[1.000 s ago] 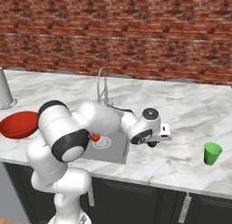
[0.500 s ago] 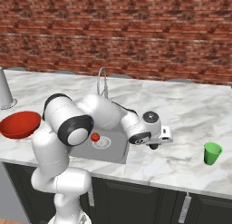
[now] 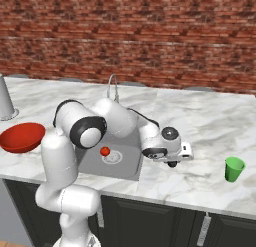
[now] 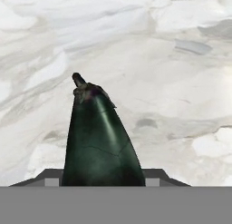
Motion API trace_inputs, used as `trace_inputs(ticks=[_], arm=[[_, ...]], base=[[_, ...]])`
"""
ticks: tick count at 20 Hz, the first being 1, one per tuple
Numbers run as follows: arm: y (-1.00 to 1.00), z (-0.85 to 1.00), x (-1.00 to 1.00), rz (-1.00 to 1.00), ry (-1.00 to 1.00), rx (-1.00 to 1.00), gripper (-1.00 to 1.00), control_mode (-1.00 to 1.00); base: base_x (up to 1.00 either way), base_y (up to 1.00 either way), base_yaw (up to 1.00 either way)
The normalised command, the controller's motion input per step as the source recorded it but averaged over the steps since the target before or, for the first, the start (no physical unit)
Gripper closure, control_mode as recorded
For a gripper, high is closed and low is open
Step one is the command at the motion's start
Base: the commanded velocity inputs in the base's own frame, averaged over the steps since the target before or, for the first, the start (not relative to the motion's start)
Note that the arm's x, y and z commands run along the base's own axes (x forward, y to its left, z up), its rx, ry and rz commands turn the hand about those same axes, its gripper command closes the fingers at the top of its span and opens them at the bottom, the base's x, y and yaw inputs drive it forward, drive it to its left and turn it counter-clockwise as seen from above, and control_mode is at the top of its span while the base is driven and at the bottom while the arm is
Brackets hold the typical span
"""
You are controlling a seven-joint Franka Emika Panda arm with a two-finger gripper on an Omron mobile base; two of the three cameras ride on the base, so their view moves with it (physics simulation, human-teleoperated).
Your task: Remove the tomato and eggplant from the sink. Then move the bowl and cup from the counter to the sink for washing.
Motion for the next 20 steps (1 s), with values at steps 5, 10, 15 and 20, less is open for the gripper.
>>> trace_inputs(ticks=[5,10,15,20], arm=[[-0.10,-0.16,0.12,0.00,0.00,0.00,1.00,-1.00],[-0.07,-0.18,0.12,0.00,0.00,0.00,1.00,-1.00],[-0.01,-0.22,0.08,0.00,0.01,0.00,1.00,-1.00],[0.01,-0.27,0.09,0.00,0.07,0.00,1.00,-1.00]], base=[[0.00,0.00,0.00],[0.00,0.00,0.00],[0.00,0.00,0.00],[0.00,0.00,0.00]])
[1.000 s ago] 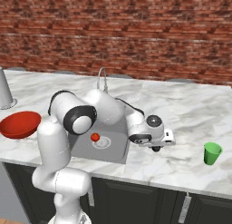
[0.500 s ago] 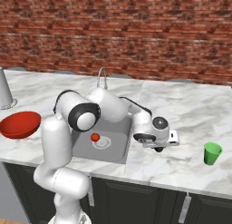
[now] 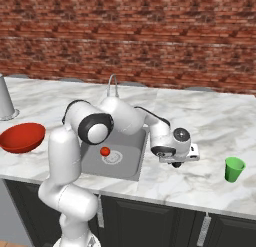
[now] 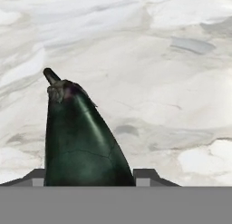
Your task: Remove the tomato and eggplant from the sink. Then move the bowl and cup from the counter to the sink for washing.
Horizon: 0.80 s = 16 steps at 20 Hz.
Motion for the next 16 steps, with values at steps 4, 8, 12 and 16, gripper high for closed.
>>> trace_inputs(ticks=[4,8,12,16], arm=[[0.04,-0.28,0.09,-0.01,0.11,0.00,-1.00,-1.00],[0.00,-0.18,0.07,-0.02,0.09,0.00,-1.00,-1.00],[0.00,-0.13,0.00,-0.01,0.01,0.00,-1.00,-1.00],[0.00,-0.08,0.00,0.00,0.00,0.00,-1.00,-1.00]], base=[[0.00,0.00,0.00],[0.00,0.00,0.00],[0.00,0.00,0.00],[0.00,0.00,0.00]])
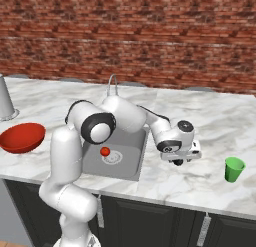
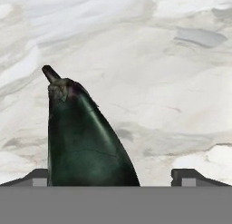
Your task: Remove the tomato and eggplant from the sink. Then move the bowl and cup from the counter to the sink for washing.
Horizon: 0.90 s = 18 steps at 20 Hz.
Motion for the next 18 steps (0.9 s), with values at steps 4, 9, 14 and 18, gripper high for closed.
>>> trace_inputs(ticks=[4,9,14,18], arm=[[0.00,-0.01,0.02,0.00,0.01,0.00,-1.00,-1.00],[0.01,0.00,-0.03,0.00,0.00,0.00,-1.00,-1.00],[0.10,-0.01,-0.05,0.00,0.11,0.00,-1.00,-1.00],[0.09,-0.01,-0.04,0.00,0.18,0.00,-1.00,-1.00]], base=[[0.00,0.00,0.00],[0.00,0.00,0.00],[0.00,0.00,0.00],[0.00,0.00,0.00]])
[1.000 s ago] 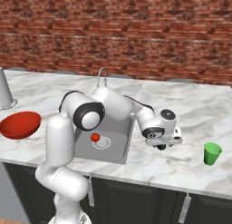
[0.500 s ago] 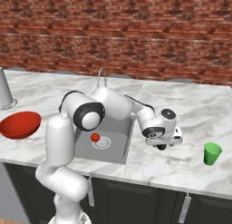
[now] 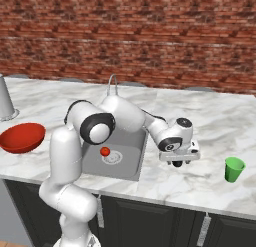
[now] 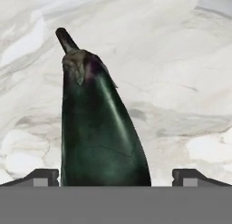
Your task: Remove the tomato and eggplant from the sink. Then move the bowl and cup from the counter to the sink for washing.
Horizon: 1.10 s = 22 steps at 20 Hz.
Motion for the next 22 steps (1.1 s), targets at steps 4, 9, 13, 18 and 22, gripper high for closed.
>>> trace_inputs(ticks=[4,9,13,18,22], arm=[[0.11,0.02,-0.03,0.00,0.13,0.05,-1.00,-1.00],[0.10,0.03,0.00,0.02,0.15,0.08,-1.00,-1.00],[0.06,0.02,0.00,0.04,0.10,0.05,-1.00,-1.00],[0.00,0.12,-0.03,0.00,0.00,0.00,-1.00,-1.00],[0.00,0.16,-0.06,0.00,-0.01,0.00,-1.00,-1.00]], base=[[0.00,0.00,0.00],[0.00,0.00,0.00],[0.00,0.00,0.00],[0.00,0.00,0.00],[0.00,0.00,0.00]])
